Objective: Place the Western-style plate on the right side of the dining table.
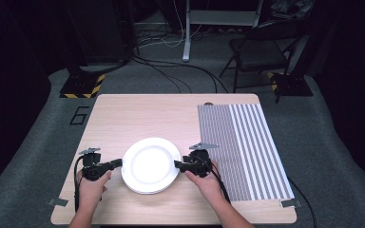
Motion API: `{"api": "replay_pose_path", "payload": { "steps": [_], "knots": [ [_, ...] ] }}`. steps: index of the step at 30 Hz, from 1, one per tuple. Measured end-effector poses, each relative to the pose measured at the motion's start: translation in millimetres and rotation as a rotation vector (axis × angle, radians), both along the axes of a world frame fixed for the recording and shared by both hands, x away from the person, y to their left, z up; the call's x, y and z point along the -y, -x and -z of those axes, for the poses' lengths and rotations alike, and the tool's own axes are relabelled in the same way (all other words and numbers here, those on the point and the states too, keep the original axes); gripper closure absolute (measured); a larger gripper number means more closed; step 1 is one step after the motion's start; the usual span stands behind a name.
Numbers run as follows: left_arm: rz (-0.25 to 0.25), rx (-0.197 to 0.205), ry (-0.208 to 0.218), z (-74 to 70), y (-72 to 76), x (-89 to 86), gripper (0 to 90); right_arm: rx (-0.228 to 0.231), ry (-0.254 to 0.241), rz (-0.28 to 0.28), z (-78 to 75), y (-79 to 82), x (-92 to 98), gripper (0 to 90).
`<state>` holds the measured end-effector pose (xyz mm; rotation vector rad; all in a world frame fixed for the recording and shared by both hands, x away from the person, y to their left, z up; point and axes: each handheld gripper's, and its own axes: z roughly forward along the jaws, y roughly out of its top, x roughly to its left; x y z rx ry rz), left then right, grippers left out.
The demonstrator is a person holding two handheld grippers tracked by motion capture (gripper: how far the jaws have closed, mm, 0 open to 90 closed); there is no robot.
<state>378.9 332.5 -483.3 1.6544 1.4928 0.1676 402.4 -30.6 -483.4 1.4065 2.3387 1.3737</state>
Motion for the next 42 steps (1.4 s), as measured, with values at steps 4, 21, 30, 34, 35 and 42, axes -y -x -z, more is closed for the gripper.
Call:
{"api": "replay_pose_path", "payload": {
  "steps": [4,21,30,34,35,42],
  "knots": [
    [0.005,-0.004,-0.002,0.4,-0.1,2.4,85.4,-0.026,-0.019,-0.002,2.7,-0.3,-1.4,51.7],
    [0.026,-0.012,0.005,3.1,-3.0,9.6,85.3,-0.103,-0.106,-0.024,2.8,-1.5,0.1,54.7],
    [0.021,-0.011,0.017,4.3,-4.7,9.8,85.4,-0.122,-0.112,-0.021,2.2,-2.1,2.2,61.5],
    [0.023,-0.012,0.009,4.0,-4.7,10.8,85.4,-0.125,-0.119,-0.024,2.0,-2.0,2.7,61.6],
    [0.023,-0.012,0.007,4.1,-4.8,10.8,85.4,-0.127,-0.121,-0.026,1.8,-1.9,2.9,61.3],
    [0.03,-0.009,0.0,5.1,-5.9,14.5,85.6,-0.151,-0.152,-0.013,-0.8,-2.3,5.8,64.1]
  ]
}}
